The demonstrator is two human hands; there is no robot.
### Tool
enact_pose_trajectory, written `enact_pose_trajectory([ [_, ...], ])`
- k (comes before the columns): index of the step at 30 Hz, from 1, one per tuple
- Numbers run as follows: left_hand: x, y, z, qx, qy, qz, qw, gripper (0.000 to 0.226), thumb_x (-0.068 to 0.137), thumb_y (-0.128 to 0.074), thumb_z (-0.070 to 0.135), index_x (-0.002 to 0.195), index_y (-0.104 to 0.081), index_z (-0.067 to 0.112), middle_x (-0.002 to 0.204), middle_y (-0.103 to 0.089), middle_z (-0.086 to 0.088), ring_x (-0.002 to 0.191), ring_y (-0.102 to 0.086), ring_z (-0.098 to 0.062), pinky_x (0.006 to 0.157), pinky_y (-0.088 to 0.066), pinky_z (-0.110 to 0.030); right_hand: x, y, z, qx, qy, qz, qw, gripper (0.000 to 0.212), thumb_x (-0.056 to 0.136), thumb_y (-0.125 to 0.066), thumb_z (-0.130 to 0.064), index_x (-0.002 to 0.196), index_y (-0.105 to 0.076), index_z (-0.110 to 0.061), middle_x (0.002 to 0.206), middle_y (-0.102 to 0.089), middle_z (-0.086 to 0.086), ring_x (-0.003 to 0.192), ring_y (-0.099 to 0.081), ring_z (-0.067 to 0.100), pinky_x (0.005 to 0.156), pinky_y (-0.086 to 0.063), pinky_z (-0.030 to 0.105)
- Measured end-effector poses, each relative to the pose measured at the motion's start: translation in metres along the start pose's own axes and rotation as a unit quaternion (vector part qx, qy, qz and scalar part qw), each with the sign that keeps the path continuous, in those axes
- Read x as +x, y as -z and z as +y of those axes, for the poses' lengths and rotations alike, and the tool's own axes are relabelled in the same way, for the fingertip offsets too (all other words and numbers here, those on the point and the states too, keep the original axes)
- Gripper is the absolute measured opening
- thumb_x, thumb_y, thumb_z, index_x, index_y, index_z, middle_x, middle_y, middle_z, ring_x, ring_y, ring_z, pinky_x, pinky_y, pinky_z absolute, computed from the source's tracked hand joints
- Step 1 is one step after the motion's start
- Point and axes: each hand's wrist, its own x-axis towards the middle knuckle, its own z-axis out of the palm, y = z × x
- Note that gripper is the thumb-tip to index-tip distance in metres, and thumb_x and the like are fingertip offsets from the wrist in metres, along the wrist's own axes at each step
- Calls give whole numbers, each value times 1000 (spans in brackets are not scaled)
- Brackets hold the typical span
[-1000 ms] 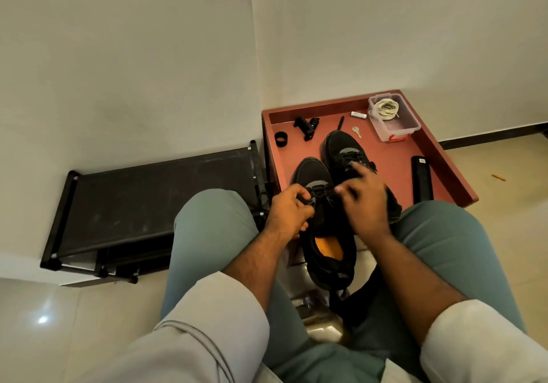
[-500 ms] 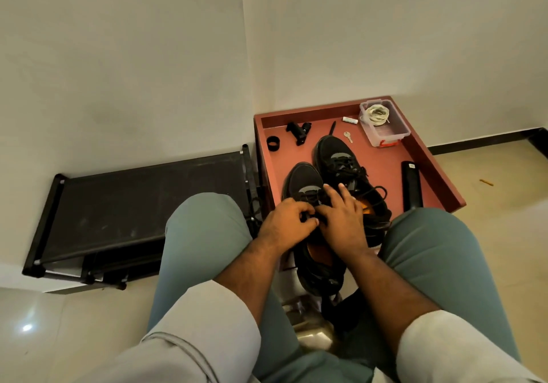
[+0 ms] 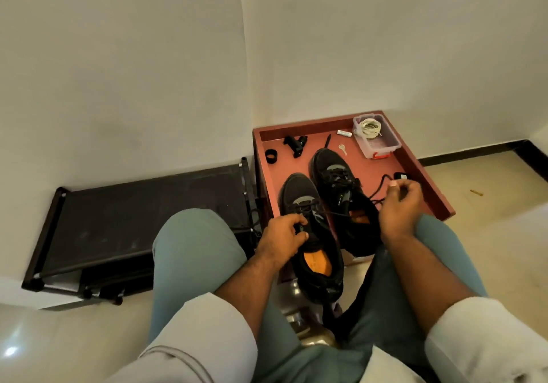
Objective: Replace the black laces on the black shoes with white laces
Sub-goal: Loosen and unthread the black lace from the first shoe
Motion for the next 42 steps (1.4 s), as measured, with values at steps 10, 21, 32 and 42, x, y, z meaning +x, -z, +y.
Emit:
enact_pose_trajectory([
  [10, -16, 10, -15, 80, -54, -83, 992, 67, 84, -73, 16, 141, -45, 37, 72, -57, 6, 73, -58, -12, 83, -54, -31, -66, -8, 18, -177, 219, -282, 917, 34, 86, -68, -15, 120, -65, -13, 135, -51, 5, 127, -45, 22, 105, -38, 35],
  [21, -11, 5, -1, 126, -77, -4, 989, 42, 95, -57, 35, 135, -55, 23, 125, -51, 1, 111, -57, -19, 95, -48, -37, -72, -17, 20, -198, 139, -359, 902, 39, 87, -68, -15, 125, -62, -10, 118, -66, 6, 112, -59, 20, 92, -43, 24],
  [32, 32, -18, 20, 163, -33, 23, 986, 29, 97, -54, 25, 123, -64, 19, 121, -51, 3, 107, -56, -15, 83, -44, -25, -62, -17, 41, -136, 173, -330, 918, 26, 92, -60, -7, 116, -68, -5, 111, -69, 9, 106, -62, 21, 90, -39, 17],
  [42, 28, -11, 21, 127, -3, 191, 973, 16, 89, -57, 14, 74, -53, 11, 79, -49, 2, 68, -50, -17, 61, -42, -32, -68, -8, 44, -101, 117, -329, 931, 25, 93, -59, -7, 117, -68, -7, 114, -68, 6, 105, -58, 9, 86, -37, 0],
])
